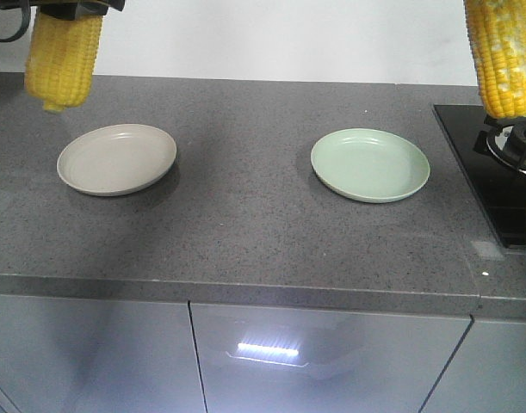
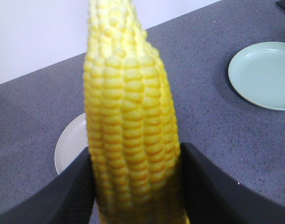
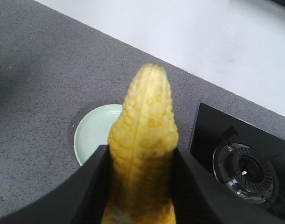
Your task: Distribute corn equally
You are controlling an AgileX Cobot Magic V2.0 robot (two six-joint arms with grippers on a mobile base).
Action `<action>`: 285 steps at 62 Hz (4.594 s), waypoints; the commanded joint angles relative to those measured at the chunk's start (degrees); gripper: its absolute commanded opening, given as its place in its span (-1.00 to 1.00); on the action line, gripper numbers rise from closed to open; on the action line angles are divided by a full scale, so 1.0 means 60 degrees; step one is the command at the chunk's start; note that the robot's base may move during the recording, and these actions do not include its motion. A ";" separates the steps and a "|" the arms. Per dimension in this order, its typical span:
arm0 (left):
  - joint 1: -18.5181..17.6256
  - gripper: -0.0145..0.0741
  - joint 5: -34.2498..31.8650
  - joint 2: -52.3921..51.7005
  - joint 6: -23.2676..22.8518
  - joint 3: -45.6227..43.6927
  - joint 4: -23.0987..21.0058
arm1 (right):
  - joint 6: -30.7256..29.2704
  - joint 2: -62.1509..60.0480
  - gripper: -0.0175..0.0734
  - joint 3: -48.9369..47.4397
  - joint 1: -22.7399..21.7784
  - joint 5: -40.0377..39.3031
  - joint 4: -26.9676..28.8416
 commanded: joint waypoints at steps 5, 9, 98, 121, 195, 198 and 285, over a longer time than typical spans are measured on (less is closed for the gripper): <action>-0.0010 -0.69 -0.0587 -0.0338 -0.0054 -0.0263 0.0140 | -0.0069 -0.0327 -0.64 -0.0247 -0.0044 -0.0596 -0.0202; -0.0010 -0.69 -0.0587 -0.0338 -0.0054 -0.0263 0.0140 | -0.0069 -0.0327 -0.64 -0.0247 -0.0044 -0.0596 -0.0202; -0.0010 -0.69 -0.0587 -0.0338 -0.0054 -0.0263 0.0140 | -0.0069 -0.0327 -0.64 -0.0247 -0.0044 -0.0596 -0.0202; -0.0010 -0.69 -0.0587 -0.0338 -0.0054 -0.0263 0.0140 | -0.0069 -0.0327 -0.64 -0.0247 -0.0044 -0.0596 -0.0202; -0.0010 -0.69 -0.0587 -0.0330 -0.0054 -0.0263 0.0140 | -0.0069 -0.0327 -0.64 -0.0247 -0.0044 -0.0596 -0.0202; -0.0010 -0.69 -0.0587 -0.0330 -0.0054 -0.0263 0.0140 | -0.0069 -0.0327 -0.64 -0.0247 -0.0044 -0.0596 -0.0202; -0.0010 -0.69 -0.0587 -0.0330 -0.0054 -0.0263 0.0140 | -0.0069 -0.0327 -0.64 -0.0247 -0.0044 -0.0596 -0.0202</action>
